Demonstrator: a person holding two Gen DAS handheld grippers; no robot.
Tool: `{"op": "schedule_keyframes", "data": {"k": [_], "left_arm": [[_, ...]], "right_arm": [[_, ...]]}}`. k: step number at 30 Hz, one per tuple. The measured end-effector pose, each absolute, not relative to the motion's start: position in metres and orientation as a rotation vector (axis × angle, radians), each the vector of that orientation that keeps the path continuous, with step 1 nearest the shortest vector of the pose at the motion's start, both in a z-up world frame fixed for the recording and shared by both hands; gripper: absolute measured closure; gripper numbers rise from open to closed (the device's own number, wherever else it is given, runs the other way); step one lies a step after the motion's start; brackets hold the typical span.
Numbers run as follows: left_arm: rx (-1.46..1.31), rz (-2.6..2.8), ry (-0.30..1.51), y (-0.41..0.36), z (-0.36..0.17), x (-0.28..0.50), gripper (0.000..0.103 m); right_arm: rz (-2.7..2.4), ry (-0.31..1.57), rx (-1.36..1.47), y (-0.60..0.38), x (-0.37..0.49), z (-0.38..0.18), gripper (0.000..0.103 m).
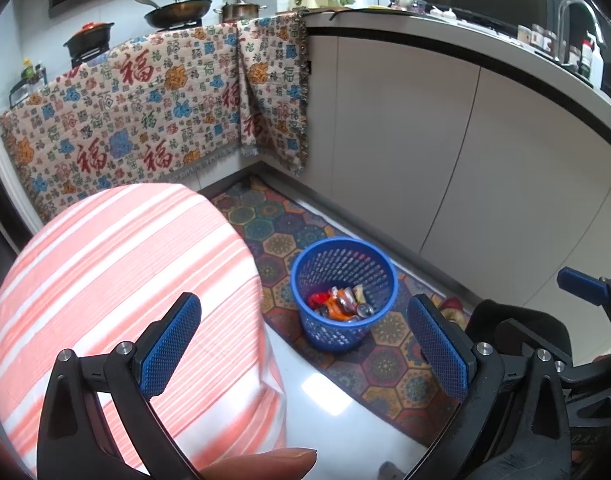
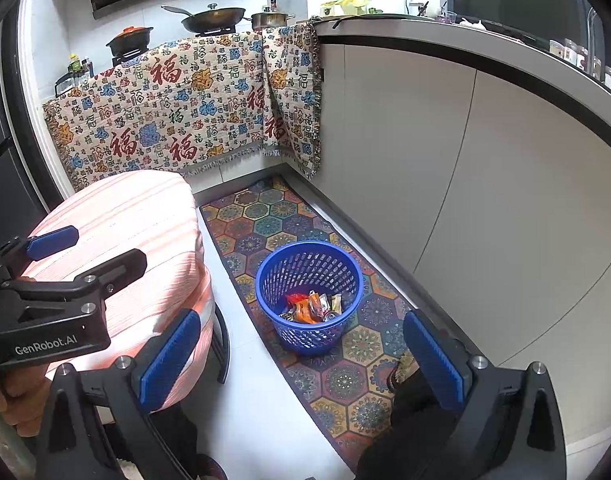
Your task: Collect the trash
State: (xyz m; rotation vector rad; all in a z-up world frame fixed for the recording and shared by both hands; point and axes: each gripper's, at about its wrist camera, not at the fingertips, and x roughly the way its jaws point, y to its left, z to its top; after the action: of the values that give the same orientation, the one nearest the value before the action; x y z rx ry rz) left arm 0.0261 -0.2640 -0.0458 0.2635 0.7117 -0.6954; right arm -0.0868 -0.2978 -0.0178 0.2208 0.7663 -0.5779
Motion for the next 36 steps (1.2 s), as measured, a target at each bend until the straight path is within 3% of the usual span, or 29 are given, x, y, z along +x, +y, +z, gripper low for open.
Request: {"op": "schedule_keyframes", "data": {"k": [36], "left_arm": [[0.264, -0.706, 0.731, -0.2608, -0.0524, 0.0253, 0.000]], "right_arm": [[-0.587, 0.778, 0.222, -0.3019, -0.0885, -0.0257, 0.000]]}}
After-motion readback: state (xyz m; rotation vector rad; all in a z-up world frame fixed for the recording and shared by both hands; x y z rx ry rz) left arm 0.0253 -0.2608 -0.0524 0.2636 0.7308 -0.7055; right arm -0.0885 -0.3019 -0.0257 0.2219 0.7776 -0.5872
